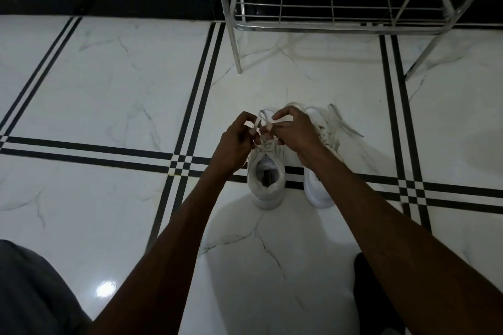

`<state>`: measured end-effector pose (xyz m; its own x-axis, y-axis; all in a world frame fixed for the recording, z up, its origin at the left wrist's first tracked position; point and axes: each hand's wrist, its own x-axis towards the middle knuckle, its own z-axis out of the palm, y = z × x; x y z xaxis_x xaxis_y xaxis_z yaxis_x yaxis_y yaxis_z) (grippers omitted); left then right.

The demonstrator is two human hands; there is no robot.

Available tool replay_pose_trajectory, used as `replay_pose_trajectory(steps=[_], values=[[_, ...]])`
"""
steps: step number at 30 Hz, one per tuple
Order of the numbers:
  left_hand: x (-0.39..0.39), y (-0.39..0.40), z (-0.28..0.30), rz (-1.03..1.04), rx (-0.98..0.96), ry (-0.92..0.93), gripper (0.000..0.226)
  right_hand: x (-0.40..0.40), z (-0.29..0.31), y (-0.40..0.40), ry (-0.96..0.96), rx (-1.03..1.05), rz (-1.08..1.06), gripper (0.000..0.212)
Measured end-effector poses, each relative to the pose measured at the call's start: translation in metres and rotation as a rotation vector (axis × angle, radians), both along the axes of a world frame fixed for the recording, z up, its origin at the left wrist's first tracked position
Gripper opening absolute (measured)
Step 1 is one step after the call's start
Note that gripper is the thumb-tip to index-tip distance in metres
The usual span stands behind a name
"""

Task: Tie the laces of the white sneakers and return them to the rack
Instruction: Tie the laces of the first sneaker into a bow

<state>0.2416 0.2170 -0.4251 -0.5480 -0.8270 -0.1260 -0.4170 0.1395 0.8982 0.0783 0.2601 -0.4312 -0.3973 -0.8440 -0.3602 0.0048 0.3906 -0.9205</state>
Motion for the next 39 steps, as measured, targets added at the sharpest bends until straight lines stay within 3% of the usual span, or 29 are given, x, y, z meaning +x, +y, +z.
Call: replay_pose_trajectory(steps=[4,9,13,19,21,25,27,31,33,37,39], values=[[-0.004,-0.003,0.0,0.046,0.019,0.016,0.011,-0.001,-0.006,-0.005,0.002,-0.02,0.063,0.013],[-0.006,-0.005,-0.004,0.039,-0.038,-0.029,0.056,0.0,-0.006,0.001,-0.067,-0.122,0.277,0.018],[-0.01,-0.006,-0.006,0.036,-0.019,-0.073,0.069,0.004,-0.006,-0.001,0.015,-0.091,0.097,0.031],[0.0,-0.005,-0.017,0.145,0.153,0.001,0.062,0.005,-0.006,0.001,-0.239,-0.118,0.017,0.02],[0.001,-0.006,-0.015,0.202,0.211,0.027,0.062,-0.001,-0.001,0.003,-0.117,-0.14,0.168,0.019],[-0.001,-0.006,-0.014,0.211,0.221,0.09,0.057,-0.01,0.013,-0.003,0.538,-0.113,0.455,0.013],[-0.001,-0.006,-0.012,0.197,0.22,0.129,0.054,-0.008,0.017,-0.008,0.721,-0.104,0.536,0.014],[0.006,-0.007,-0.01,0.138,0.239,0.197,0.049,-0.003,0.007,-0.003,0.872,-0.178,0.371,0.01],[0.01,-0.009,-0.011,0.11,0.245,0.215,0.044,-0.001,0.001,0.003,0.804,-0.223,0.218,0.005],[0.004,-0.012,-0.007,0.056,0.184,0.146,0.052,0.009,0.0,0.002,0.46,-0.256,0.061,0.008],[0.001,-0.015,-0.008,0.048,0.077,0.086,0.039,0.007,-0.001,0.001,0.392,-0.245,0.035,0.012]])
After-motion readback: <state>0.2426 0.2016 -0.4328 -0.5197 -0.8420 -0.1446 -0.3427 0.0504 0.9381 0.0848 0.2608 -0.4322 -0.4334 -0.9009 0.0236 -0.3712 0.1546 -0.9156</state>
